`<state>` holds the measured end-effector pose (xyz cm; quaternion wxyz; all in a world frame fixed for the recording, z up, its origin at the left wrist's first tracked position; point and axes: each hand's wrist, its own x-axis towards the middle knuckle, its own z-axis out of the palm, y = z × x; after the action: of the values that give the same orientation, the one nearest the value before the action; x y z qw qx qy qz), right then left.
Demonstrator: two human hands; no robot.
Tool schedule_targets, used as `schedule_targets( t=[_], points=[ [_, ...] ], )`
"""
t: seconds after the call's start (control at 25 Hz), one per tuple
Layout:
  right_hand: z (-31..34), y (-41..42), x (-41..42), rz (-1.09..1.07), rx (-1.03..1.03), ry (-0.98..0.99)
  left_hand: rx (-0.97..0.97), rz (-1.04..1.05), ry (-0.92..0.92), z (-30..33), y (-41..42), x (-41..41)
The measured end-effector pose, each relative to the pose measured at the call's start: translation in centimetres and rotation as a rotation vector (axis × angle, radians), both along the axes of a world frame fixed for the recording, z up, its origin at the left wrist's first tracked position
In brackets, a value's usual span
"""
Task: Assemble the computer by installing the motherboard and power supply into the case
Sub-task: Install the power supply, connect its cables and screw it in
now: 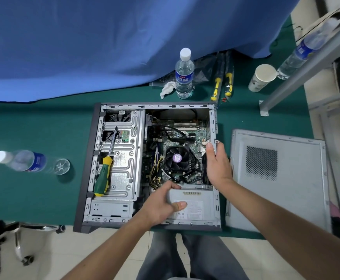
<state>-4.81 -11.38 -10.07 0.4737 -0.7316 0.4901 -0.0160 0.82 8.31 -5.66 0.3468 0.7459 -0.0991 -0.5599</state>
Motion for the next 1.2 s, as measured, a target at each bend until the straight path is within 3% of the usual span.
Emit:
schedule_targets(
  t=[0.24, 1.2],
  points=[
    [0.2, 0.2, -0.2, 0.009, 0.019, 0.000, -0.002, -0.078, 0.008, -0.1, 0.5, 0.6],
    [0.1, 0.4, 0.1, 0.001, -0.036, 0.045, 0.170, 0.008, -0.055, 0.3, -1.0, -0.5]
  ],
)
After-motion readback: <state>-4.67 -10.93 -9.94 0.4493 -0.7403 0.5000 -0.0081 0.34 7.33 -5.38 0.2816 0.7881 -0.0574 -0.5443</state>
